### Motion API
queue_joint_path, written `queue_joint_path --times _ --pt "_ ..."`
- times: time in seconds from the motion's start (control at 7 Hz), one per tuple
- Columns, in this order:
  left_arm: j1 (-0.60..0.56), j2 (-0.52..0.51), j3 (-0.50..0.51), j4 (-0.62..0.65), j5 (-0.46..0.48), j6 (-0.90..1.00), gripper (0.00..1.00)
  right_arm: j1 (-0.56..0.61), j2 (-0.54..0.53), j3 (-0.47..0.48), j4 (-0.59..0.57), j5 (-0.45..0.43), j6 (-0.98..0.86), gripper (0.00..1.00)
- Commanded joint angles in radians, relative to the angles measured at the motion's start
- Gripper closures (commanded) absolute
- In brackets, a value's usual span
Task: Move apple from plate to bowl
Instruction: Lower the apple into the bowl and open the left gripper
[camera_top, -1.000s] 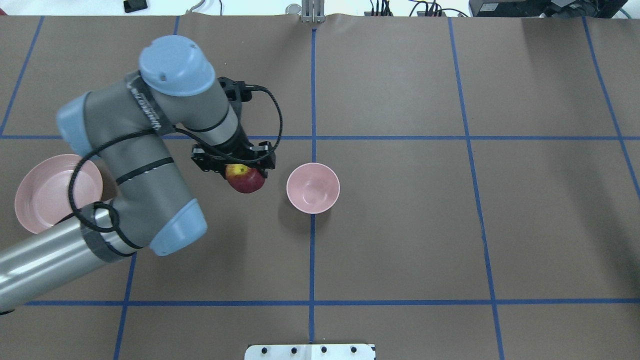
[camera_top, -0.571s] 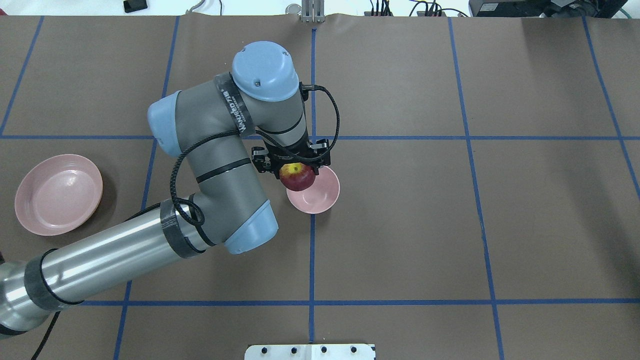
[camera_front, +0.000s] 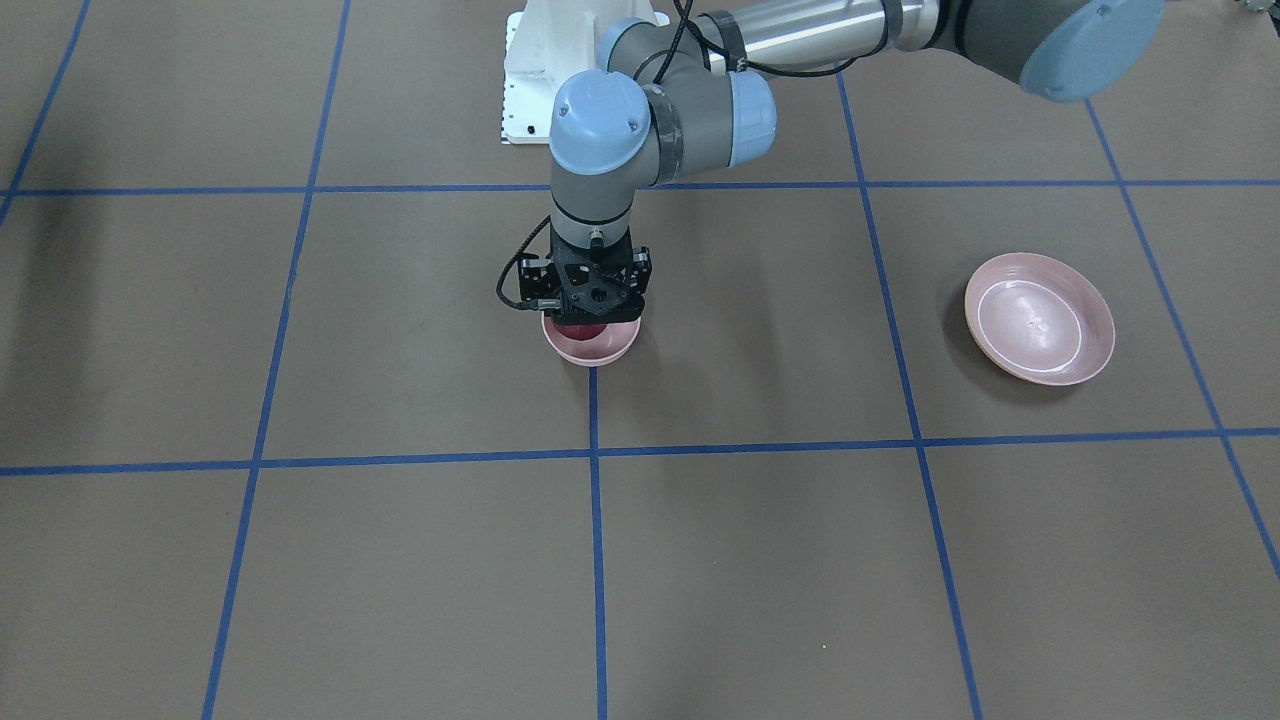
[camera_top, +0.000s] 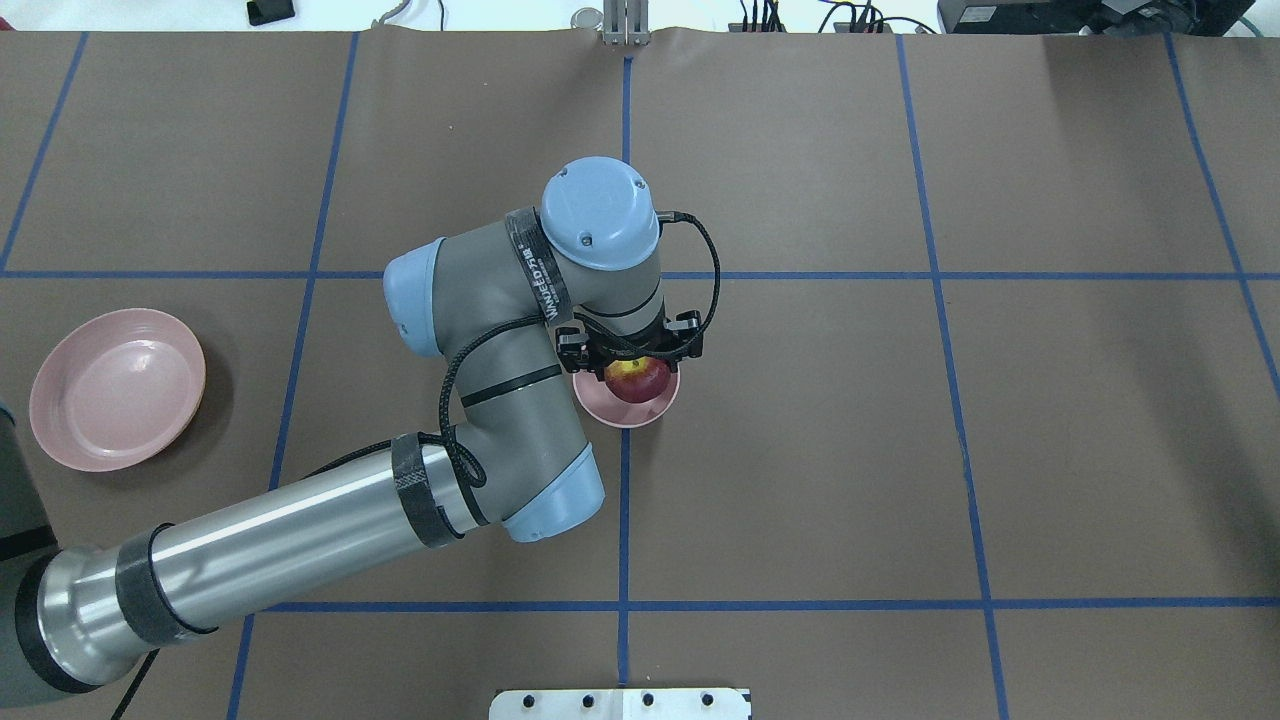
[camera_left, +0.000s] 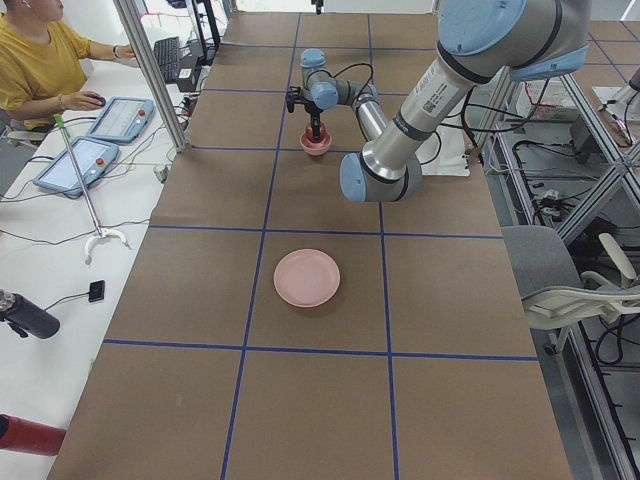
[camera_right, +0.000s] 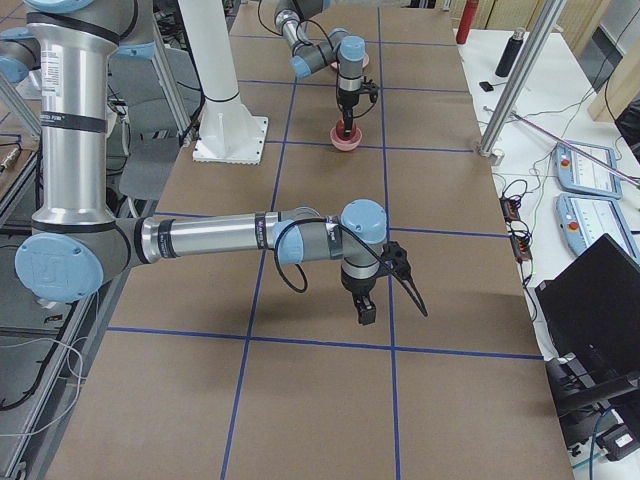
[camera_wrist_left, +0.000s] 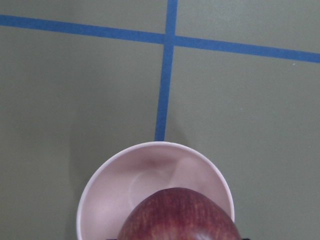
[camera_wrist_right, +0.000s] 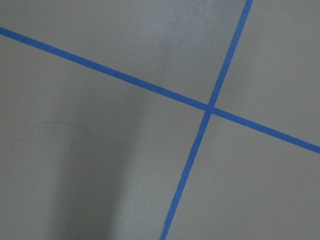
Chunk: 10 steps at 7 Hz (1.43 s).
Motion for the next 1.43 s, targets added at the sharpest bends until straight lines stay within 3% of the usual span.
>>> queue_joint_path --times 0.0,0.14,0.29,0.43,0.86,1.0,1.29 --pt "0.002 0.002 0.016 -0.018 0.004 0.001 0.70 0.000 0.001 -0.002 0.000 0.000 0.000 0.00" --pt "0.002 0.004 0.014 -0.018 0.004 0.002 0.46 0.000 0.001 -0.002 0.000 0.000 0.000 0.00" --pt "0.002 0.005 0.013 -0.018 0.004 0.005 0.10 0.000 0.001 -0.002 0.000 0.000 0.000 0.00" --pt "0.002 0.007 0.010 -0.018 0.004 0.007 0.02 0.000 0.001 -0.002 0.002 0.000 0.000 0.00" --pt "-0.004 0.019 -0.051 -0.001 0.001 0.010 0.02 0.000 0.001 -0.002 0.000 0.000 0.000 0.00" --pt "-0.018 0.060 -0.140 0.044 -0.004 0.013 0.02 0.000 0.001 -0.002 0.000 0.000 0.002 0.00" --pt "-0.066 0.230 -0.414 0.211 -0.033 0.165 0.02 0.000 0.010 -0.016 -0.008 0.000 0.011 0.00"
